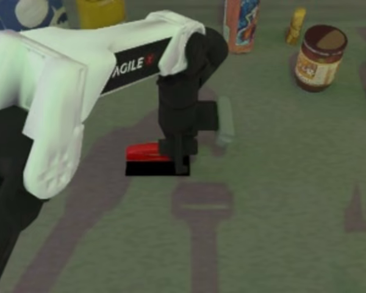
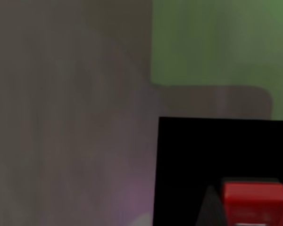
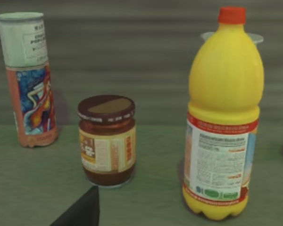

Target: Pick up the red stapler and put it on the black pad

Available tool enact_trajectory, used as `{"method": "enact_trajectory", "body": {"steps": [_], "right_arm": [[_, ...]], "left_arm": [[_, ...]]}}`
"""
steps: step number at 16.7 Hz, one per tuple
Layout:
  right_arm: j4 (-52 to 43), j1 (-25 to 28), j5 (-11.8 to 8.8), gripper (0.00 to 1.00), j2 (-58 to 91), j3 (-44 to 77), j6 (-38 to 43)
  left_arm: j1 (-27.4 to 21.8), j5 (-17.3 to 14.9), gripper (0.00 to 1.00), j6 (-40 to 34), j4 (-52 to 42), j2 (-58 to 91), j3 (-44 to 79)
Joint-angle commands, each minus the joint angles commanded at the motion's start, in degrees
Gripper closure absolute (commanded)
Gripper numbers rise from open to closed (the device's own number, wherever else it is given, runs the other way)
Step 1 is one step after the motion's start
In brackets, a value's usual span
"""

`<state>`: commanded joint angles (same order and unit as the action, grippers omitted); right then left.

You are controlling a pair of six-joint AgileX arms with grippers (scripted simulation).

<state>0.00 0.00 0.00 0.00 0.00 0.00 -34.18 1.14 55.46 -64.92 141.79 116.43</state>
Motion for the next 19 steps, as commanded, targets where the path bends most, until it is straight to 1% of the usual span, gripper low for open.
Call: {"method": "enact_trajectory", "body": {"steps": [13, 14, 19], "right_arm": [[0.0, 0.0, 0.0, 0.00, 0.0, 0.0, 0.0], [0.0, 0.0, 0.0, 0.00, 0.0, 0.0, 0.0], [0.0, 0.0, 0.0, 0.00, 0.0, 0.0, 0.0]], "left_arm": [[0.0, 0.0, 0.02, 0.0, 0.0, 0.0, 0.0], [0.0, 0.0, 0.00, 0.0, 0.0, 0.0, 0.0], [0.0, 0.0, 0.00, 0.0, 0.0, 0.0, 0.0]]}}
